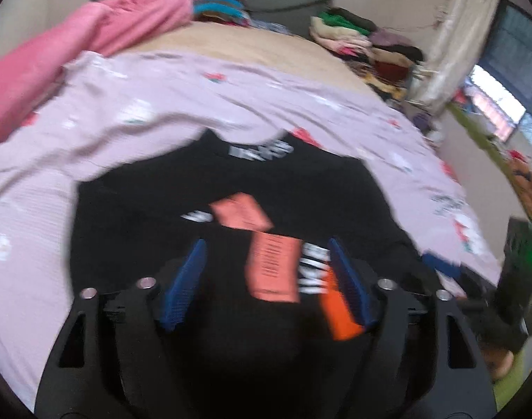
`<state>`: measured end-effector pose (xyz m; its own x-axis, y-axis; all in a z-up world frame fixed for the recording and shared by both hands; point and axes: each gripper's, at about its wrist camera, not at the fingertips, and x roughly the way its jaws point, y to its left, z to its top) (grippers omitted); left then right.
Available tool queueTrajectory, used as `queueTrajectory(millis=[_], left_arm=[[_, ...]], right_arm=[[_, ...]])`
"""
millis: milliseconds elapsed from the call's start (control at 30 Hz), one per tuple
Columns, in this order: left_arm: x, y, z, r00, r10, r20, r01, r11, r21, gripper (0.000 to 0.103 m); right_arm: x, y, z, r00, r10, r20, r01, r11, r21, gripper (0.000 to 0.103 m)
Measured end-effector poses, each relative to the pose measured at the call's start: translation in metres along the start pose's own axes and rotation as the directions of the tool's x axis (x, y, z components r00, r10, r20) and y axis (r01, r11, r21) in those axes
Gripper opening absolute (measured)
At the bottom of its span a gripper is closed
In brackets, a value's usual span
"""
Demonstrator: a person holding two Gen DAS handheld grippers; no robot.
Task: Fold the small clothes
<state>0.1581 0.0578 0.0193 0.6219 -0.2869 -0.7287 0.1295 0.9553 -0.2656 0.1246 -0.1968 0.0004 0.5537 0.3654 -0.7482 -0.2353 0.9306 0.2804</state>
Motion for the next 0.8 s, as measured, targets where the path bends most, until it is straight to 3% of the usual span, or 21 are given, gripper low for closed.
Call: queueTrajectory(millis=[100, 133, 167, 200, 233, 267, 400, 567, 800], left_arm=[[-0.008, 0.023, 0.005, 0.998, 0.049, 0.031, -0.048, 0.998, -0.030, 0.080], [-0.010, 0.030, 0.007, 0.997, 0.060, 0.043, -0.058, 0.997, -0.042, 0.080], [-0.013, 0.037, 0.007, 0.997, 0.065, 0.052, -0.062, 0.997, -0.055, 0.080], [-0.015, 0.041, 0.007, 0.996, 0.067, 0.058, -0.064, 0.996, -0.065, 0.080], [-0.018, 0.048, 0.007, 0.995, 0.074, 0.066, -0.069, 0.994, -0.079, 0.080], [-0.020, 0.054, 0.007, 0.994, 0.081, 0.072, -0.074, 0.993, -0.090, 0.080], [-0.029, 0.077, 0.010, 0.989, 0.111, 0.096, -0.098, 0.987, -0.129, 0.080], [-0.044, 0.106, 0.013, 0.978, 0.168, 0.120, -0.143, 0.971, -0.193, 0.080], [-0.053, 0.119, 0.013, 0.974, 0.181, 0.137, -0.148, 0.964, -0.220, 0.080]], right_arm=[[0.023, 0.010, -0.004, 0.997, 0.053, -0.064, -0.050, 0.998, 0.050, 0.074], [0.029, 0.013, -0.005, 0.996, 0.053, -0.077, -0.048, 0.997, 0.061, 0.064], [0.036, 0.016, -0.006, 0.995, 0.055, -0.088, -0.049, 0.996, 0.069, 0.046], [0.041, 0.020, -0.008, 0.993, 0.065, -0.101, -0.059, 0.996, 0.065, 0.034], [0.044, 0.023, -0.008, 0.992, 0.068, -0.110, -0.062, 0.997, 0.055, 0.013], [0.045, 0.029, -0.009, 0.991, 0.068, -0.112, -0.065, 0.997, 0.032, 0.008], [0.024, 0.041, 0.001, 0.998, 0.064, -0.025, -0.065, 0.997, -0.051, 0.007], [-0.004, 0.063, 0.041, 0.991, 0.102, 0.083, -0.086, 0.979, -0.183, 0.007], [-0.028, 0.080, 0.087, 0.973, 0.054, 0.223, 0.027, 0.939, -0.343, 0.007]])
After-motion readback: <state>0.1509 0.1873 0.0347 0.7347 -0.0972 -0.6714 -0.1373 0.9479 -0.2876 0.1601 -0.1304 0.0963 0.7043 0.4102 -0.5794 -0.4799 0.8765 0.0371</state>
